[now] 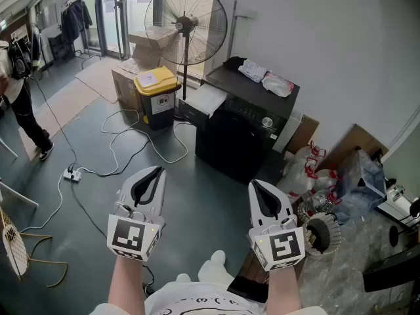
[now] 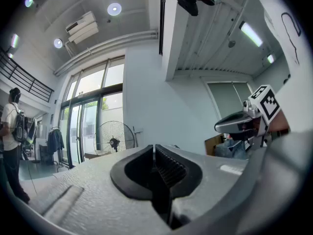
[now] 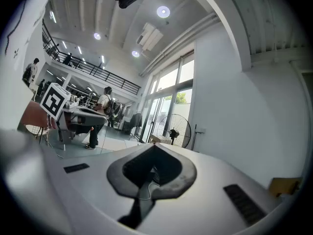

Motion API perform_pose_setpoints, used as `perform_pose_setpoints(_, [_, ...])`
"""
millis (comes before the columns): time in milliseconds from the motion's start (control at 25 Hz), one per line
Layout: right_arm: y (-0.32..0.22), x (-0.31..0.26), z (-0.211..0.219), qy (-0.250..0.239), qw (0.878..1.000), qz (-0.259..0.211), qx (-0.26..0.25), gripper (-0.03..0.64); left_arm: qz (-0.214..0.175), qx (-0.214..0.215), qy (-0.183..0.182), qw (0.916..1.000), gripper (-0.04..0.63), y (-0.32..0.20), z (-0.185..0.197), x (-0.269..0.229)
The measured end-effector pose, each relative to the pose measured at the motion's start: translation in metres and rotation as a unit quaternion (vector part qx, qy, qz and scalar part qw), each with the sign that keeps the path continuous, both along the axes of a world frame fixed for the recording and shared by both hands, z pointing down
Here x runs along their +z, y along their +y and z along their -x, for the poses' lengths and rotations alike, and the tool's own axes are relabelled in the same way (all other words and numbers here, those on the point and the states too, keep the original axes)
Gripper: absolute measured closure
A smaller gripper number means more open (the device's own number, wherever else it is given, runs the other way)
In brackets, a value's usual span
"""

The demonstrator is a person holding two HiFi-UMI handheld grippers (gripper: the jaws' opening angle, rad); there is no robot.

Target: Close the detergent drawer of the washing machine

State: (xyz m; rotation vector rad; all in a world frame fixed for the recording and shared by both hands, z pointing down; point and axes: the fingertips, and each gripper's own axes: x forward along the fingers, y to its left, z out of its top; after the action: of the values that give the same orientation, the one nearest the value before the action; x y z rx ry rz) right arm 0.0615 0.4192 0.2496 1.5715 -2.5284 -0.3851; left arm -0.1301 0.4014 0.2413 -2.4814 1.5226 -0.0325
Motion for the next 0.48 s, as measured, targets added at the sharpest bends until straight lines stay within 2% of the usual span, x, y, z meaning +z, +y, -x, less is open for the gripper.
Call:
perform_pose_setpoints(280, [0.014,-0.005,0.001,-0.011,1.000,0.007,0.025,0.624,0.006,0.011,-0.004,0.9999,0.566,0.016,0.010,0.002])
perform_pose_setpoints(480, [0.016,-0.004,0.010,-0.014,1.000,0.008,0.023,0.623,0.009,0.016,0.001,0.9998,0.566,0.013,0.018,0.003])
